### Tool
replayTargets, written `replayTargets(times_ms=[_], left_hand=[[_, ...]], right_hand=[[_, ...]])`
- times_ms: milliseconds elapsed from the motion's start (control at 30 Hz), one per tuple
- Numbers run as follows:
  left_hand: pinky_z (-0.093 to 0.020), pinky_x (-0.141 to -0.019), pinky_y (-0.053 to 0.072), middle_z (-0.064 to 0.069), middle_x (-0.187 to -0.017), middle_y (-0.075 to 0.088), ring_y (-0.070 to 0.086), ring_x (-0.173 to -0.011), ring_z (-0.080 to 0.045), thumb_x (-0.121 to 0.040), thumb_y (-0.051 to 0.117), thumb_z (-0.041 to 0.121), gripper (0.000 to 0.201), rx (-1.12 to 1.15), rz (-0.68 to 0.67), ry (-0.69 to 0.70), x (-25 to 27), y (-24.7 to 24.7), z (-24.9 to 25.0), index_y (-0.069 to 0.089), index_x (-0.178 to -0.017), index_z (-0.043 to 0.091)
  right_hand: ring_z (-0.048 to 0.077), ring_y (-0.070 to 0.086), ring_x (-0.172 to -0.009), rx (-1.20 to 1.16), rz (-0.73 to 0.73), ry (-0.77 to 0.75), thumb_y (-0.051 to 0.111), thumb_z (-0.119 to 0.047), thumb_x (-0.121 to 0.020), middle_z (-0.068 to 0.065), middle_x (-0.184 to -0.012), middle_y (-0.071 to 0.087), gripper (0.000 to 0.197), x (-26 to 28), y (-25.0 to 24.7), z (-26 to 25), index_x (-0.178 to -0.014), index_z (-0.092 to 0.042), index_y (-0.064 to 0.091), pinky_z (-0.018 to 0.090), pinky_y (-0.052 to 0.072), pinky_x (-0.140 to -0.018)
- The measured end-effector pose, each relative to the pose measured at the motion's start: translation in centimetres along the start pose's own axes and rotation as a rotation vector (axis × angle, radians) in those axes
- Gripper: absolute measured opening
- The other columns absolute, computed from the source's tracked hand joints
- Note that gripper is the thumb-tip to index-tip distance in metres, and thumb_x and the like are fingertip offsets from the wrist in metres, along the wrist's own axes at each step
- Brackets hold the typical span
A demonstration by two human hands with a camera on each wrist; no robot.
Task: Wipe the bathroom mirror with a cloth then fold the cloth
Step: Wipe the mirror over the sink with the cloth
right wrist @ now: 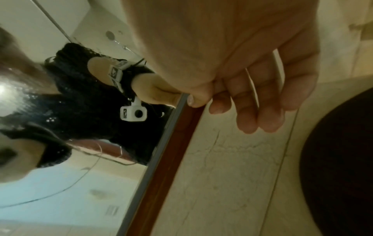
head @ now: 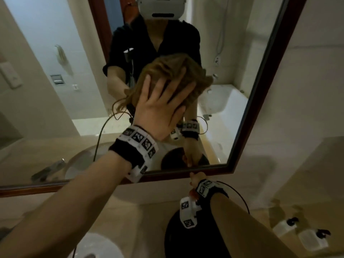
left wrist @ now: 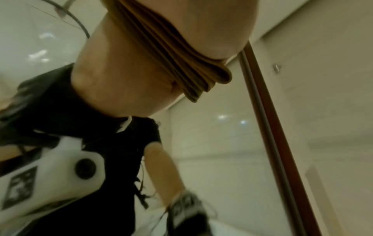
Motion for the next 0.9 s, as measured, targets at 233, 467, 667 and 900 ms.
replayTargets(times_ms=[233,467,667,900], left_hand=[[-0.055,-0.118,-0.001,-0.001,-0.16,0.028,0.027,-0.141,-0.031,-0.099,0.036,0.051,0.058,-0.044,-0.122,0.216,2.3,3.2,2.8,0.028,-0.154,0.036],[-0.044,-0.118,0.008,0.004,-0.134,0.061,0.054,-0.124,-0.026,-0.093,0.036,0.046,0.052,-0.006,-0.581,0.581,17.2,13.5,7.8,0.056,-0.138,0.029],[-0.04,-0.117,0.017,0.005,-0.134,0.061,0.055,-0.125,-0.023,-0.098,0.043,0.038,0.043,0.121,-0.466,0.519,17.5,14.2,8.2,0.058,-0.137,0.029],[-0.045,-0.119,0.008,0.007,-0.14,0.055,0.043,-0.129,-0.022,-0.097,0.045,0.042,0.052,0.089,-0.148,0.242,6.7,6.1,4.5,0.039,-0.148,0.038]], right_hand=[[0.026,0.056,-0.057,-0.413,-0.234,0.03,0.036,-0.039,-0.103,0.014,-0.075,0.06,0.047,-0.4,1.0,1.2,-0.082,-0.002,0.055,0.03,0.044,-0.055],[0.023,0.056,-0.057,-0.207,-0.23,-0.063,0.034,-0.033,-0.104,0.009,-0.077,0.06,0.038,-1.4,1.1,1.6,-0.081,-0.009,0.051,0.027,0.047,-0.057],[0.019,0.057,-0.062,-0.194,-0.181,-0.063,0.041,-0.025,-0.101,0.006,-0.079,0.056,0.035,-1.9,0.4,1.6,-0.127,-0.004,0.053,0.024,0.044,-0.05],[0.017,0.051,-0.072,-0.097,-0.067,-0.131,0.031,-0.031,-0.103,0.007,-0.101,0.057,0.047,-1.0,0.7,0.7,-0.137,-0.001,0.045,0.031,0.054,-0.075]])
Point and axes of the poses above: each hand's wrist, its own x-axis away from the middle knuckle, its own y-axis out of the palm, z = x × y, the point moved 5 cm from there along -x, towards the middle knuckle
